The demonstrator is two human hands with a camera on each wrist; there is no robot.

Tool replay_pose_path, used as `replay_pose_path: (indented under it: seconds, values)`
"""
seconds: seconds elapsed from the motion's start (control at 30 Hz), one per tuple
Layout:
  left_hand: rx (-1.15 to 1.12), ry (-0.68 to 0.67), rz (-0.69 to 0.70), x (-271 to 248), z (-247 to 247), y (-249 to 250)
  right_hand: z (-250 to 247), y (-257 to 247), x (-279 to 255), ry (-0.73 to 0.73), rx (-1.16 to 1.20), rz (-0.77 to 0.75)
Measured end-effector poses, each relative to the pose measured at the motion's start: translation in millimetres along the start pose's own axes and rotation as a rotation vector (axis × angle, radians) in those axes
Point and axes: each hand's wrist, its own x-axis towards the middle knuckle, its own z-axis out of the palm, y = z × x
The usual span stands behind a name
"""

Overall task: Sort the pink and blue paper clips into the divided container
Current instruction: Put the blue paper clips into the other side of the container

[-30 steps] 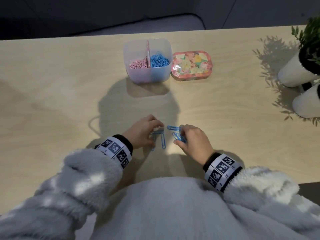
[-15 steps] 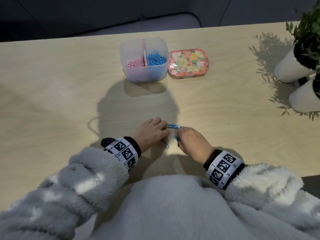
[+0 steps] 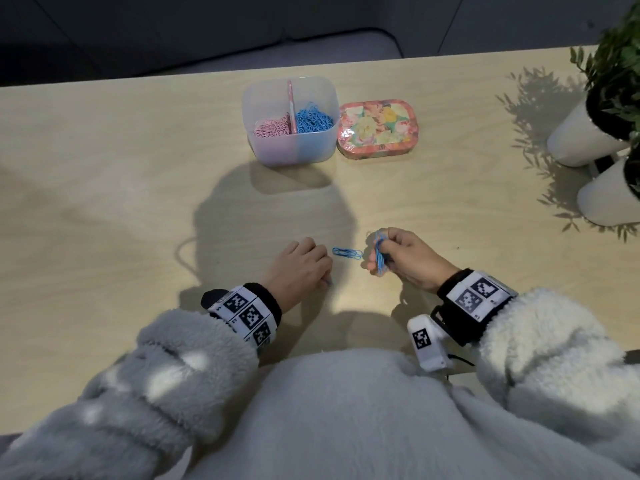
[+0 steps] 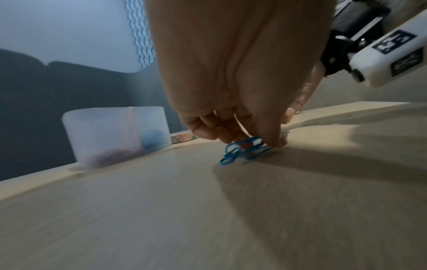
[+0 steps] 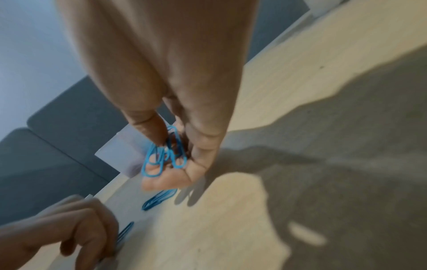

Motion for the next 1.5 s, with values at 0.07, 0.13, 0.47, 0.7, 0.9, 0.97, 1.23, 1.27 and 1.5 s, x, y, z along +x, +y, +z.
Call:
replay_pose_path:
  seconds: [0.07,0.13,0.47,0.7,0.9,0.97,1.23,1.27,1.5]
  values:
    - [-0.061,0.073,-0.062,-6.3,-0.3,-5.3,0.0,-1.1,3.3,0.029,0.046,0.021]
    - [-0.309,0.176,-0.166,-12.6,-0.9,-14.1,3.6,-1.8,7.4,0.065,-0.004,0.028]
    - [-0.842,0.079,-0.612,-3.9,-12.3,-24.6,28.2,-5.4,8.7,0.107,-1.133,-0.306]
    - [-0.486,-0.042,-0.402,1.5,-11.5,-18.6,37.9,-2.2,5.3,0.058,-1.123,-0.141]
    - [-0.546,-0.071,-0.422,5.8,-17.1,-15.4,46.6,-1.5,-0.4,0.142,-1.097,-0.135]
    - [-0.553,-0.038,-0.427,13.9,-27.4,-21.0,45.5,-3.4,1.1,0.117,-1.105,-0.108]
    - [-0.520,0.292,-0.553,91.0,-117.6,-67.5,47.6,0.3,0.8,0.069,-1.257,-0.211]
    - [-0.511,0.329,-0.594,102.2,-125.4,-75.5,48.5,3.6,1.3,0.072,-1.329,-0.249]
    - [-0.487,0.175,-0.817,150.3,-128.8,-108.9,30.9,2.7,4.5,0.023,-1.365,-0.290]
